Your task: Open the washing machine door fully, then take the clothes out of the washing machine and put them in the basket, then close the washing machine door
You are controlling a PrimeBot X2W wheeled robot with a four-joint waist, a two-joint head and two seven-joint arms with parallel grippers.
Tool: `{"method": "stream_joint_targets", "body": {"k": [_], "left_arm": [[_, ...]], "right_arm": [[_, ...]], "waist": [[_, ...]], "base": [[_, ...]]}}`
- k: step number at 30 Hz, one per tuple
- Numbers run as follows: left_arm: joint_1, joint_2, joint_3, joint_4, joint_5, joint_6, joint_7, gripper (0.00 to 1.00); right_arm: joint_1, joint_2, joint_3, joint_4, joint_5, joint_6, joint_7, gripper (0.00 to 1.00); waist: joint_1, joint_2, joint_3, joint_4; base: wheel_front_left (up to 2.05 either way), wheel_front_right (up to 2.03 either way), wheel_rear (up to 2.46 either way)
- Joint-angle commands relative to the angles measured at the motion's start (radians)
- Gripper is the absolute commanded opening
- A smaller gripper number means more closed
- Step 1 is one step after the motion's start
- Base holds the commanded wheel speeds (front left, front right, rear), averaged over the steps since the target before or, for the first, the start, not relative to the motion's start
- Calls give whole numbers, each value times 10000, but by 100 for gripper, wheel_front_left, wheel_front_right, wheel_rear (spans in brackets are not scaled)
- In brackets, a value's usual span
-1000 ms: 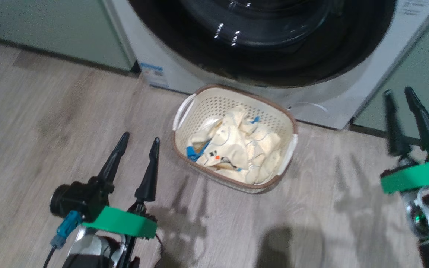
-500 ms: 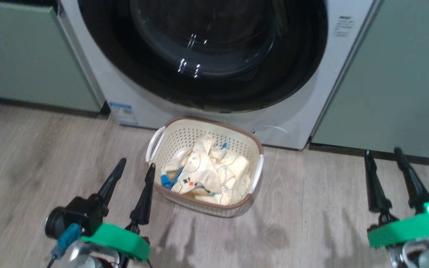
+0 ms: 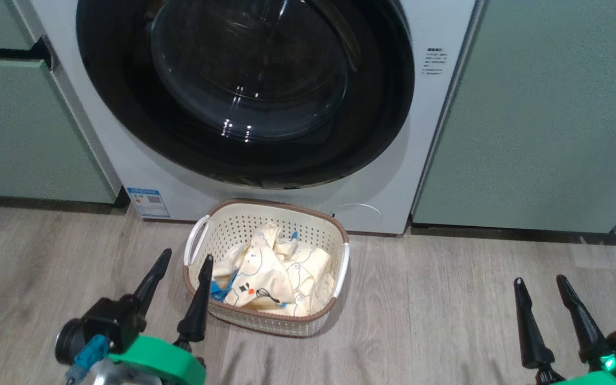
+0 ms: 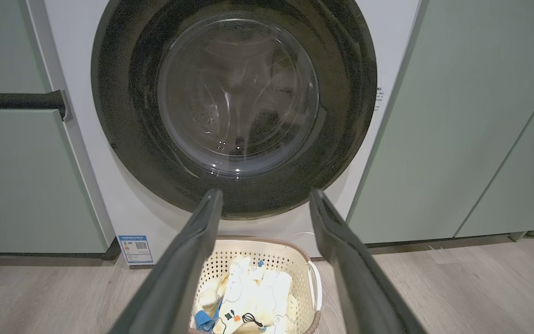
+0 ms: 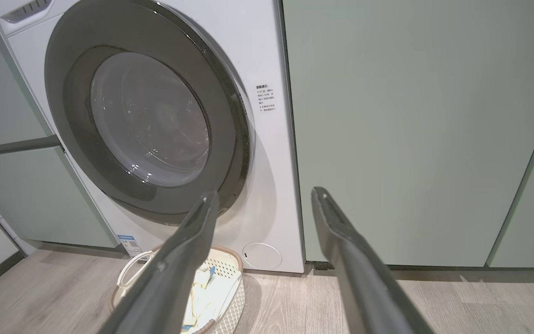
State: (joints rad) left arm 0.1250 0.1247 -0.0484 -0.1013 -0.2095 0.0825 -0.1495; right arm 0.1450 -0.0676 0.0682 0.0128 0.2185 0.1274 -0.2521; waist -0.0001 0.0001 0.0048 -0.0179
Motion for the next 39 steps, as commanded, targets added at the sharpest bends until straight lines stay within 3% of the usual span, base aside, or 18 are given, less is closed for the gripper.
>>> {"method": "stream_joint_targets", "body": {"k": [1, 31, 32, 39], "left_arm": [[-252, 171, 395, -400, -65, 56, 47, 100], [-207, 346, 270, -518, -115, 311, 204, 100], [158, 195, -115, -150, -63, 274, 190, 0], [529, -67, -310, 1077, -77, 261, 190, 0]], "right_arm": [[-259, -71, 168, -418, -96, 33, -55, 100], [-104, 120, 94, -703, -183, 33, -13, 100], [139, 140, -51, -301, -87, 0, 13, 0], [395, 139, 72, 912, -68, 0, 29, 0]], "waist": [[1, -1, -42, -64], [1, -1, 60, 2], [1, -1, 61, 4], [2, -1, 67, 11]], "base": [[0, 0, 0], [0, 0, 0], [0, 0, 0], [0, 0, 0]]}}
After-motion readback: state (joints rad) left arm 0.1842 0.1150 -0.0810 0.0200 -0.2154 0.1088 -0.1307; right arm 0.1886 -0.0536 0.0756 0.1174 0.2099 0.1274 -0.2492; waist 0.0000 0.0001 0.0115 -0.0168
